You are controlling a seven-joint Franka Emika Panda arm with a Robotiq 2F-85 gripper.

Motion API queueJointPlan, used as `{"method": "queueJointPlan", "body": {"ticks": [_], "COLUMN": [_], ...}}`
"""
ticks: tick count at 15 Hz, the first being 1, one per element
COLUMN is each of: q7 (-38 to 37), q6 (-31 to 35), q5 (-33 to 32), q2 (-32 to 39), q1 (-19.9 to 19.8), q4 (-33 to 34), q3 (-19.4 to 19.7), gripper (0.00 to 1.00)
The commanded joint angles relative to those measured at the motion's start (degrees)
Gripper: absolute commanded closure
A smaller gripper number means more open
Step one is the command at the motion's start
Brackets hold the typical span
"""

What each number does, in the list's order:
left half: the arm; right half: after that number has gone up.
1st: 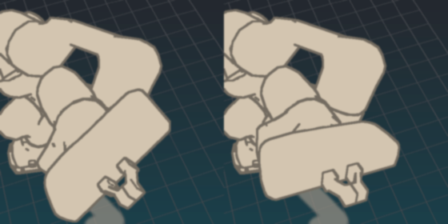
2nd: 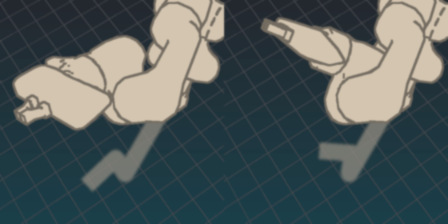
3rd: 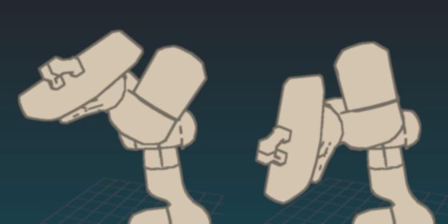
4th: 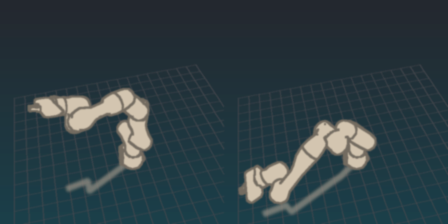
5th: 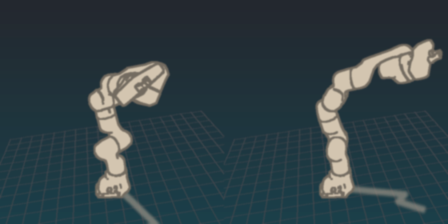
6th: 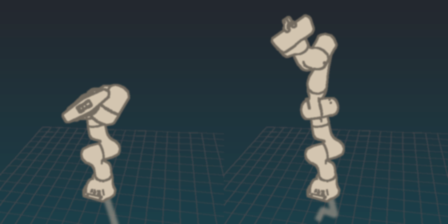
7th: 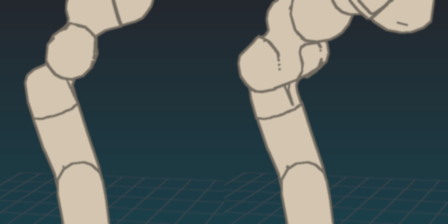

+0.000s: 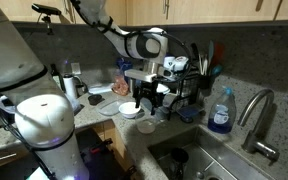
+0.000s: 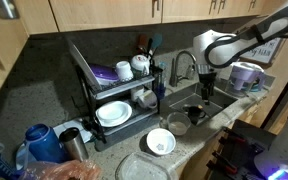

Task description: Pour the contents in the clear bowl into the white bowl

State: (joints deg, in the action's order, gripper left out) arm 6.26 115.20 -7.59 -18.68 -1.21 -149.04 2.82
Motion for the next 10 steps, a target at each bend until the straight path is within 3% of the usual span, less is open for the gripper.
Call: {"method": "queueJointPlan", "body": {"ticks": [1, 10], "q7": [-0.9, 7.0], "q6": [6.8, 19.6], "q5": [4.5, 20.4], "q2": [2.5, 8.1], "q1": [-0.7, 0.5], "q4": [-1.9, -4.1], "q3": [1.5, 4.3], "gripper": [0.00, 0.00]}}
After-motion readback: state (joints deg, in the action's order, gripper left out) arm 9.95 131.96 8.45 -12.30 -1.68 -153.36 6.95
